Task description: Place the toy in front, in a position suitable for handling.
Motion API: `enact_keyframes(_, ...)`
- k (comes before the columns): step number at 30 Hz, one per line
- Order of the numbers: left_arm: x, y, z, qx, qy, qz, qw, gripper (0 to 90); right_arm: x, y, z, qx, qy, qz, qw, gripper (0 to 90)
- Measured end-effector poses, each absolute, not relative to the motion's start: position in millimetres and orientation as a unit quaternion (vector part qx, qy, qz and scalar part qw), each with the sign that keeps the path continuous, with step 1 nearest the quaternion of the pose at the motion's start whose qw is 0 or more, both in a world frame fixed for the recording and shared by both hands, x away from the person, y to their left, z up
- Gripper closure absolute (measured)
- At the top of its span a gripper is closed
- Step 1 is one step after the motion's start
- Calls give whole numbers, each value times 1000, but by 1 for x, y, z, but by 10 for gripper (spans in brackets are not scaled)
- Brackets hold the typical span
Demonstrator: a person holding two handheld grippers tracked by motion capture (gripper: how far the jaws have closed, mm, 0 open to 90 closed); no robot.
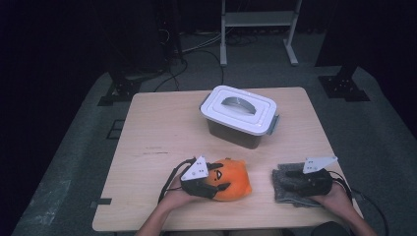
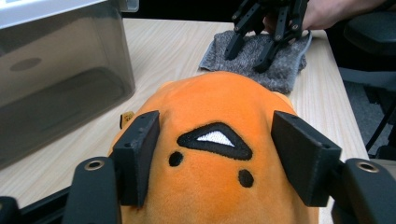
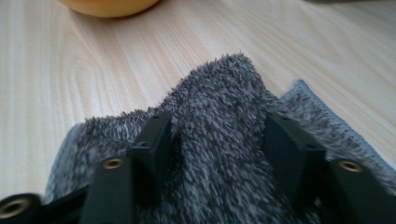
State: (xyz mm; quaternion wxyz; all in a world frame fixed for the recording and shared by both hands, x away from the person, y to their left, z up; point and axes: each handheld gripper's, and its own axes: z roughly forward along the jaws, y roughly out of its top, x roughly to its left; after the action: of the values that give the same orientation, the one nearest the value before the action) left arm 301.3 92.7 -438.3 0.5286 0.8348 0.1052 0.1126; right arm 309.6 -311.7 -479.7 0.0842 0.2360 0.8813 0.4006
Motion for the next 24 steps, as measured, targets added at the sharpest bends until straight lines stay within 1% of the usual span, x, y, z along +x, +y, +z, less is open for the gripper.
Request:
enact_keyframes(1,301,92,-438,835,104,113,528,316,309,-311,-479,234,884,395,92,535)
enact_keyframes(2,301,92,-438,835,104,113,528,311,309,-311,-479,234,884,395,92,535)
enact_keyframes(3,300,92,-438,836,102,113,527,308,308,-310,-479,227,887,391,96,608)
enact_keyframes(4,300,92,-438,836,102,114,527,304,308,-310,-478,226,887,389,98,651)
enact_keyframes(6,299,92,-438,837,102,112,526,292,308,-311,-479,227,885,395,93,709)
enact_keyframes(7,299,92,-438,837,102,112,526,287,308,-311,-479,227,885,395,93,709)
enact_keyframes(9,299,92,-438,837,101,111,526,276,310,-314,-480,243,878,404,79,759)
enact_keyframes(10,299,92,-438,837,100,111,527,276,310,-314,-480,243,878,404,79,759)
enact_keyframes(11,299,93,-438,838,99,110,526,262,312,-315,-479,249,877,404,70,783)
enact_keyframes(14,299,93,-437,837,100,108,526,253,314,-315,-476,258,876,402,59,790)
enact_keyframes(17,299,93,-437,837,97,105,528,242,312,-315,-467,259,866,424,51,790)
enact_keyframes(19,299,93,-437,839,95,106,525,242,309,-309,-450,245,852,459,48,790)
enact_keyframes(20,299,93,-437,839,95,106,525,242,309,-309,-450,245,852,459,48,790)
enact_keyframes(21,298,93,-437,839,94,107,525,242,307,-301,-438,230,843,485,46,789)
enact_keyframes(24,298,93,-437,840,92,107,524,238,305,-290,-428,213,833,508,44,789)
